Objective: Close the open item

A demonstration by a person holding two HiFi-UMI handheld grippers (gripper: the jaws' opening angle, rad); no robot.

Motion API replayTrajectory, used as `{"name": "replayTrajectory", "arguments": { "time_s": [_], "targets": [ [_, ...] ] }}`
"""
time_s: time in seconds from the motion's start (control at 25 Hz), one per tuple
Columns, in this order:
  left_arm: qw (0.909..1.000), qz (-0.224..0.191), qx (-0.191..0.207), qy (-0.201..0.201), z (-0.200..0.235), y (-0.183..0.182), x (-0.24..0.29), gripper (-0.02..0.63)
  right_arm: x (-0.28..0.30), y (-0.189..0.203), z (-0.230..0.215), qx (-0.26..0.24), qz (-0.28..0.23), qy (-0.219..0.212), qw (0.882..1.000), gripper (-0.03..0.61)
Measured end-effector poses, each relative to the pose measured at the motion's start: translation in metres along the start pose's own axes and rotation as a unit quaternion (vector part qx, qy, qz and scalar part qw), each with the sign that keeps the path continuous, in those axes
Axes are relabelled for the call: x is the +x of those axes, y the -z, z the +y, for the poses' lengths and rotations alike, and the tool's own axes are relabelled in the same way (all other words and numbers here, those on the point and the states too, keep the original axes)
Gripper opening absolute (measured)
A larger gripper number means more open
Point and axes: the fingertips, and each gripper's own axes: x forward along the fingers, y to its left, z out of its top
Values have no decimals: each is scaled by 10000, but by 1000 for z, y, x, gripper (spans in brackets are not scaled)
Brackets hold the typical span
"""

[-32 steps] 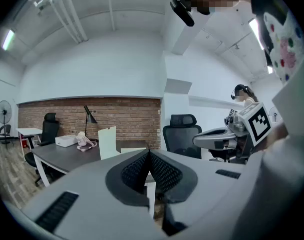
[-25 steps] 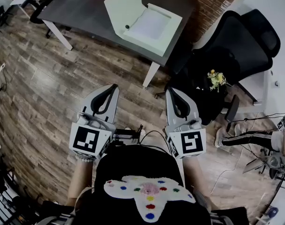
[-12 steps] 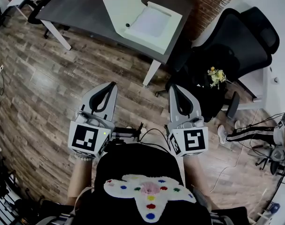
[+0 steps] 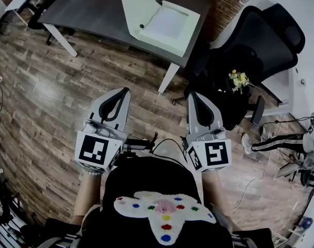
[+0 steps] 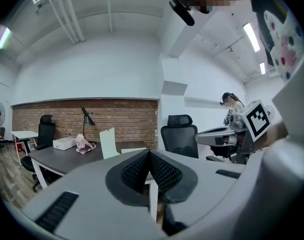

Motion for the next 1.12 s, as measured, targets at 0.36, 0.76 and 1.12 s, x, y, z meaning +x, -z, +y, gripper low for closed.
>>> {"name": "replayTrajectory", "arguments": {
  "time_s": [0.36,0.76,1.12],
  "targets": [
    [9999,-39,57,112,2,1,-9,6,-9,3,13,-161,20,125,9998,8],
    [9999,-87,19,62,15,2,3,6,11,7,9,-180,66,90,9998,8],
    [9999,-127,10,-44,34,-6,45,6,47,3,-20,-145,69,2,9999,8]
  ]
}}
